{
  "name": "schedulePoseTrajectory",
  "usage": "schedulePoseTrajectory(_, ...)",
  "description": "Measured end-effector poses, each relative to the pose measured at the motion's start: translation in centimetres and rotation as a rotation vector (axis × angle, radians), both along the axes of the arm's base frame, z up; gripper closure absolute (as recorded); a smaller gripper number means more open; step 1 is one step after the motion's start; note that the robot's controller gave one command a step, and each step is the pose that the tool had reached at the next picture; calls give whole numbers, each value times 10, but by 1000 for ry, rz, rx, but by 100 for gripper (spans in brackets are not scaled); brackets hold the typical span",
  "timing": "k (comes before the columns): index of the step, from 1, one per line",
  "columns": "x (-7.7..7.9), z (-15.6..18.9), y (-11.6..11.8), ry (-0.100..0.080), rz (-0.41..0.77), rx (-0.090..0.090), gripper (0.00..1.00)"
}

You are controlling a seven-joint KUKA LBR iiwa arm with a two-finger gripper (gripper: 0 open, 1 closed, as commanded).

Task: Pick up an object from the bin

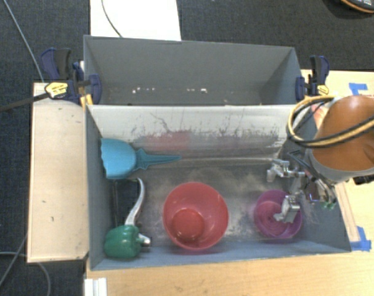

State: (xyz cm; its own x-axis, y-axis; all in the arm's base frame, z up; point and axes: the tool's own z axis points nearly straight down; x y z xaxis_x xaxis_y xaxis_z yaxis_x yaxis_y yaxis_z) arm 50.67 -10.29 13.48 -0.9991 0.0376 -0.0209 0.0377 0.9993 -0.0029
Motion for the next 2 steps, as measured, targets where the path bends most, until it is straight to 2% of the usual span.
schedulePoseTrajectory(1, -12, -38, 7, 10, -66, 5, 0)
schedulePoseTrajectory(2, -8, -63, 23, -12, -74, 1, 100)
